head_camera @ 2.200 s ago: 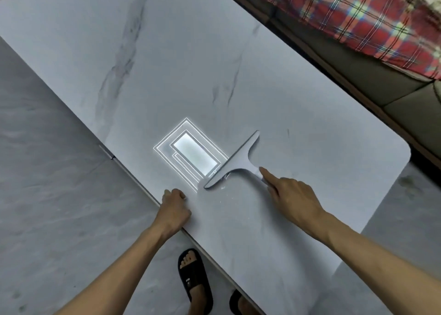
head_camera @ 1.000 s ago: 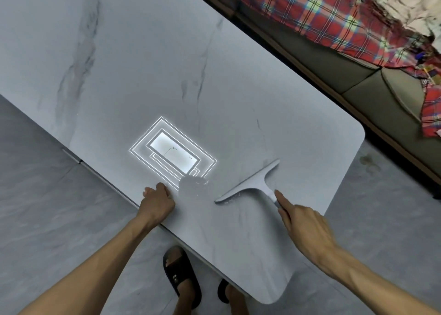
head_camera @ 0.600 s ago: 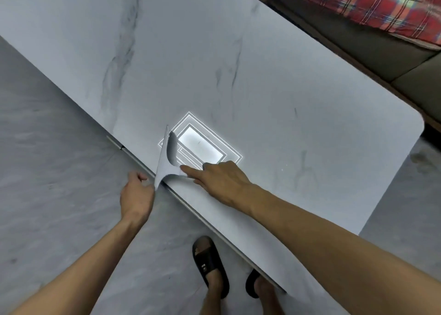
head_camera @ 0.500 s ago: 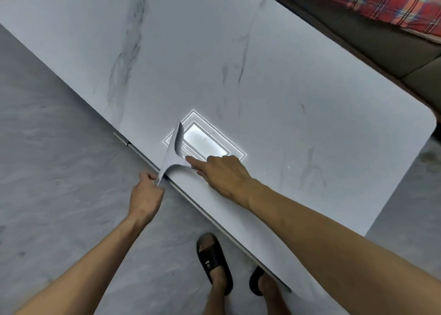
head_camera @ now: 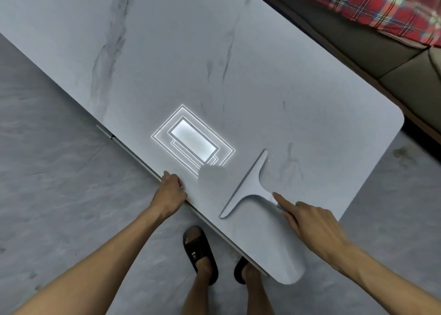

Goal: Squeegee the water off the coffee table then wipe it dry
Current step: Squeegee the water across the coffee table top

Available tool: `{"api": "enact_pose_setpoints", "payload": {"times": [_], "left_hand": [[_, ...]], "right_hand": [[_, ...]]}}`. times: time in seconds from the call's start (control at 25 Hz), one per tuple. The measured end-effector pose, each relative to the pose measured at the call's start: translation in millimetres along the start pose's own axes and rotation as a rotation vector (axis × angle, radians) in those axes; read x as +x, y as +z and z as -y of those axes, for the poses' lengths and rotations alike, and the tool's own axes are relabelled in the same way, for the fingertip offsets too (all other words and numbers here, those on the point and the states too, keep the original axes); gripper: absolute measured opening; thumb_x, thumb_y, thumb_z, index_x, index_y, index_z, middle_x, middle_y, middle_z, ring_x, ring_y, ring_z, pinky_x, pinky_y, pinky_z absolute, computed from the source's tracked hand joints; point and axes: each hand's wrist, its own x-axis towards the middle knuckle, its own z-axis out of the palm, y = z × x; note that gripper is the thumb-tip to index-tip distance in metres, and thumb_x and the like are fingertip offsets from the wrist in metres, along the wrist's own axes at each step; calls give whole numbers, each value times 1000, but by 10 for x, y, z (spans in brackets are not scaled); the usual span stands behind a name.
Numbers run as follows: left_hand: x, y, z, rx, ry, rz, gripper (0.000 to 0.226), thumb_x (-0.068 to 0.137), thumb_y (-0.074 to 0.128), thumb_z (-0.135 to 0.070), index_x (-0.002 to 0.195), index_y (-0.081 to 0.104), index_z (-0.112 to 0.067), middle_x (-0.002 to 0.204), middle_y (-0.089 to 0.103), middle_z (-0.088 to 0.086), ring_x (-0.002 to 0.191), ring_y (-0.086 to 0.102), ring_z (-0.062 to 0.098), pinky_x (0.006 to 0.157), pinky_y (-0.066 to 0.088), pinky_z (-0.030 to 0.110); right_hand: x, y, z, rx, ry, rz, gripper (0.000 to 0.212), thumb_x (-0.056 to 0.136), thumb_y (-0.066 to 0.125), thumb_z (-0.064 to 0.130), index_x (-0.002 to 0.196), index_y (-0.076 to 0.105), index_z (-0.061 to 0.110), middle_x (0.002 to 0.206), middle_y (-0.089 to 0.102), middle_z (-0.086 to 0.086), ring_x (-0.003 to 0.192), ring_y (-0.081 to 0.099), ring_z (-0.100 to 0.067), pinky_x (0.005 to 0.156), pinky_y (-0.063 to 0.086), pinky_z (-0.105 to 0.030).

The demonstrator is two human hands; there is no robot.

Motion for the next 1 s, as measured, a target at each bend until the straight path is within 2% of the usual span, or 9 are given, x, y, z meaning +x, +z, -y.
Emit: {"api": "enact_pose_setpoints", "payload": {"times": [0.04, 0.12, 0.2, 0.28, 0.36, 0.48, 0.68, 0.88, 1.0], "left_hand": [[-7, 17, -12, 2, 1, -4, 11, 82, 52, -5, 91, 49, -10, 135, 39, 21, 78, 48, 19, 52, 29, 20], [-40, 50, -2, -11, 2, -31, 11, 83, 51, -7, 89, 45, -14, 112, 52, 17, 70, 49, 17, 51, 31, 23], [-95, 85, 19, -54, -26, -79, 13, 83, 48, -9, 90, 42, -18, 86, 57, 7, 64, 50, 16, 50, 34, 28], [-160, 149, 42, -96, -28, -129, 12, 85, 45, -11, 92, 41, -19, 75, 56, 3, 61, 51, 17, 48, 33, 29], [-224, 244, 31, -117, -9, -151, 10, 87, 43, -13, 94, 40, -19, 77, 58, 4, 64, 52, 18, 49, 33, 29], [-348, 475, -43, -123, -3, -133, 8, 88, 42, -16, 93, 39, -20, 74, 56, 3, 63, 51, 17, 48, 31, 28], [-654, 990, -238, -138, -49, -52, 7, 89, 42, -17, 93, 39, -21, 70, 54, 3, 54, 48, 15, 43, 30, 26], [-984, 1302, -436, -237, -111, -50, 8, 87, 45, -18, 95, 42, -18, 75, 57, 4, 61, 52, 18, 51, 36, 30], [-1158, 1322, -514, -265, -122, -112, 11, 86, 48, -15, 95, 42, -19, 72, 55, 3, 59, 49, 16, 49, 34, 29]], "right_hand": [[-61, -2, -19, -20, 10, -4, 48, 102, 20, 48, 149, 10, 51, 75, 48, 9, 64, 57, -14, 61, 46, -29], [-55, -21, 56, -41, -11, -21, 48, 102, 20, 48, 149, 12, 50, 77, 50, 8, 63, 58, -16, 58, 45, -31], [107, -35, 296, -17, -102, -45, 47, 102, 20, 48, 149, 15, 49, 83, 55, 5, 65, 60, -22, 56, 40, -33], [297, 15, 629, -9, -239, -62, 45, 103, 24, 45, 148, 20, 46, 85, 58, 0, 62, 58, -27, 54, 34, -32], [411, 104, 854, -53, -337, -87, 44, 105, 30, 39, 149, 26, 41, 82, 59, -4, 54, 50, -26, 52, 29, -31], [388, 237, 687, -113, -336, -100, 46, 105, 33, 34, 149, 24, 41, 80, 57, -3, 52, 39, -24, 51, 26, -31], [-72, 302, -146, -92, -252, -22, 45, 104, 27, 40, 147, 16, 49, 88, 59, 1, 71, 61, -28, 59, 37, -34], [-425, 220, -664, -78, -212, 38, 46, 103, 22, 45, 148, 15, 49, 93, 61, 2, 79, 63, -26, 66, 44, -36], [-519, 79, -661, -97, -269, 6, 46, 103, 23, 43, 148, 16, 47, 89, 60, 1, 75, 63, -27, 60, 40, -35]]}}
